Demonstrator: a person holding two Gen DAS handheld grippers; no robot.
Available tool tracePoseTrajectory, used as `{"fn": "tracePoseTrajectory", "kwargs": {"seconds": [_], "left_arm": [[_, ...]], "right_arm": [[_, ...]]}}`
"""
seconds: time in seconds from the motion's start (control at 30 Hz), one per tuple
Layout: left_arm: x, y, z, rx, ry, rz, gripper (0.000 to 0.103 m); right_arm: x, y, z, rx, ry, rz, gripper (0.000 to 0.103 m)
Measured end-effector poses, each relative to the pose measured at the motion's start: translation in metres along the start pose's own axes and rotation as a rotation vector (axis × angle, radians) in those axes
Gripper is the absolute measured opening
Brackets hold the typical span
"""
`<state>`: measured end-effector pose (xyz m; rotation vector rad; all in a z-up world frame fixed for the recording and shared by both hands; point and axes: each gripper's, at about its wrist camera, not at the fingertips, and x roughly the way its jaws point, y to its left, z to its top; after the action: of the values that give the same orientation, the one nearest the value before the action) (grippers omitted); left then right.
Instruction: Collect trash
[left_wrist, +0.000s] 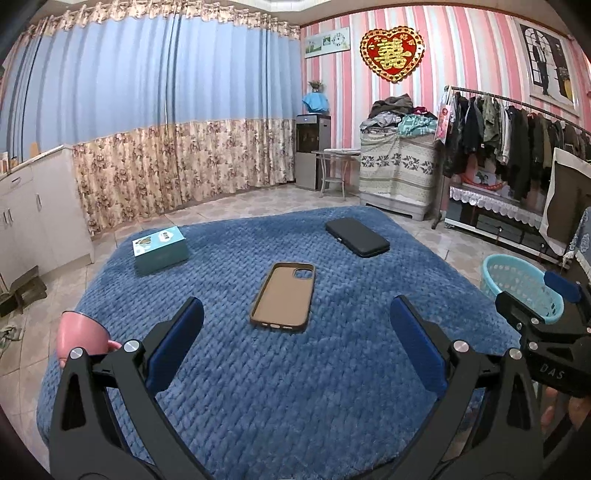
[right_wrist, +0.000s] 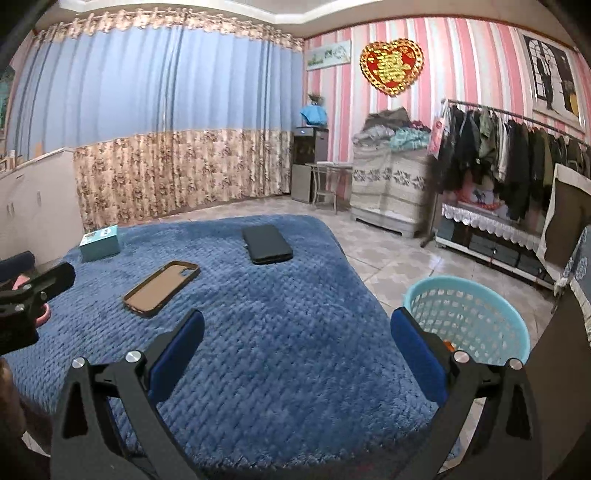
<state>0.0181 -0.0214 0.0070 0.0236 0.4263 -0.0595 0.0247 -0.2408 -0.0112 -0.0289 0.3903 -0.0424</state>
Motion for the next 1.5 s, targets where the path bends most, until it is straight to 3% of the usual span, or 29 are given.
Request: {"fn": "tracePoseTrajectory", "kwargs": {"seconds": [0.33,1.5], "left_arm": [[-0.015,-0.003,-0.006,-0.02,-0.069,-0.007,0.098],[-0.011,-0.007,-0.012,-0.017,-0.077,0.01,0.098]], "right_arm": [[-0.004,-0.011,-0.001,0.019,-0.025,0.013,0.099],[-0.013,-0.015,-0.001,0.004,-0.046,0.005,0.099]]}}
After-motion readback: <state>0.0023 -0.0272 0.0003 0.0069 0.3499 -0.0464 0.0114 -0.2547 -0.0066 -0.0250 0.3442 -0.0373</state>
